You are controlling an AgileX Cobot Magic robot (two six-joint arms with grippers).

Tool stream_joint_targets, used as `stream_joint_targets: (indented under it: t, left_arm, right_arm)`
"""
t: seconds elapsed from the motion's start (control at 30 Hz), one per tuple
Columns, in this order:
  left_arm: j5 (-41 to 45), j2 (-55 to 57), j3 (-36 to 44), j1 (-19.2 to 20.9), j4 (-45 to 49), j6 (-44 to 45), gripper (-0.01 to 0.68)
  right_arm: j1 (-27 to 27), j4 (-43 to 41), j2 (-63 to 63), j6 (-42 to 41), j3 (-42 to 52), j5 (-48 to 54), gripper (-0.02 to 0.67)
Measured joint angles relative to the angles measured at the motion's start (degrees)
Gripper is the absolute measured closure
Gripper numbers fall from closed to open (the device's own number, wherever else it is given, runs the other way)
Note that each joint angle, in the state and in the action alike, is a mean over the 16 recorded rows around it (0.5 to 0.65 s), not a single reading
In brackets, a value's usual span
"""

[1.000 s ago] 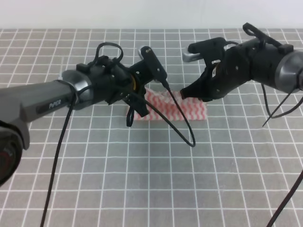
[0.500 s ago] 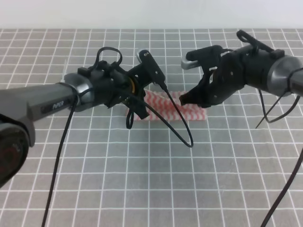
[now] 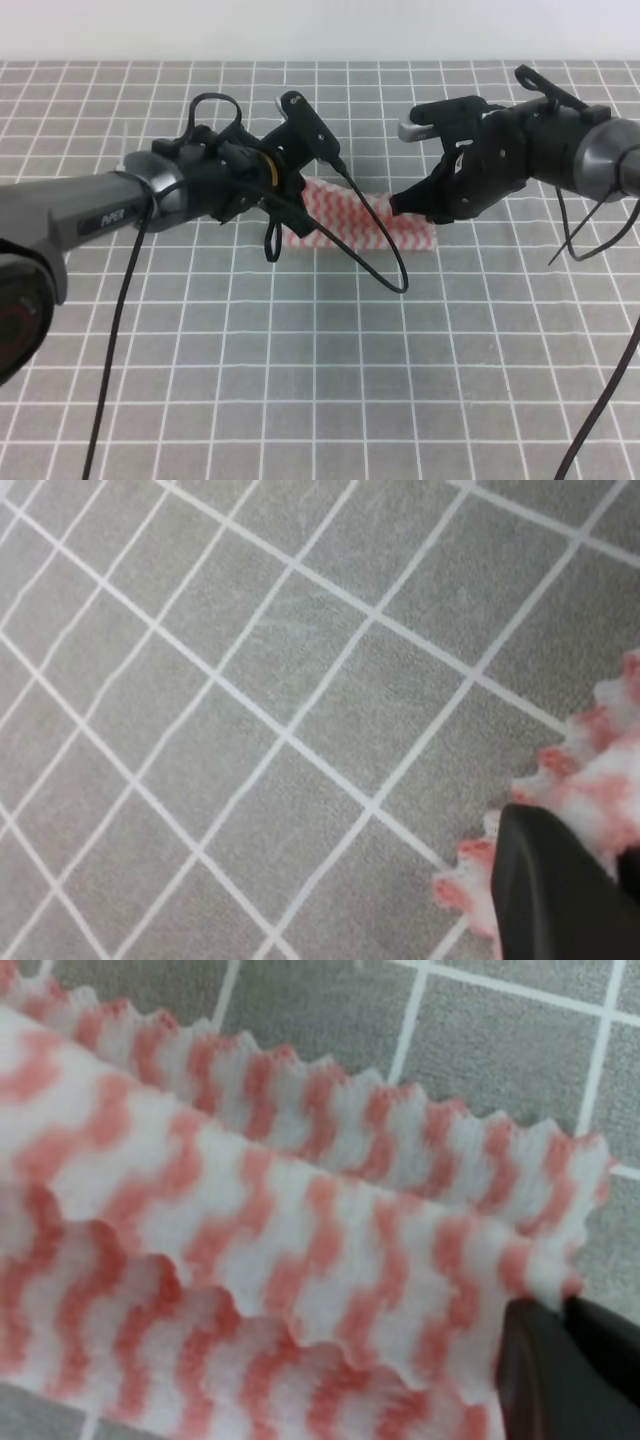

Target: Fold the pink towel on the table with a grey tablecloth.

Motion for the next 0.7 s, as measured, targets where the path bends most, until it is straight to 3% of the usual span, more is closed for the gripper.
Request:
stream_joint_targets:
  t: [0.4,0.53,0.7]
  left_arm:
    - [0.45,1.03,-0.01,0.1,-0.99,-0.03,0.456]
    - [-0.36,1.0,-0.02,0.38,-0.98,-0.15,0.386]
    - [-1.85,1.44,-0.04,1.13,-0.9,-0.39,0.336]
  right_arm:
    - [-0.39,0.69,-0.05,-0.03,-0.01,-1.96,0.418]
    - [-0.67,0.64,-0.05,-0.03,-0.01,-2.69,0.373]
    - [-1.07,0.55,-0.12,-0.03,0.01,-3.65,0.372]
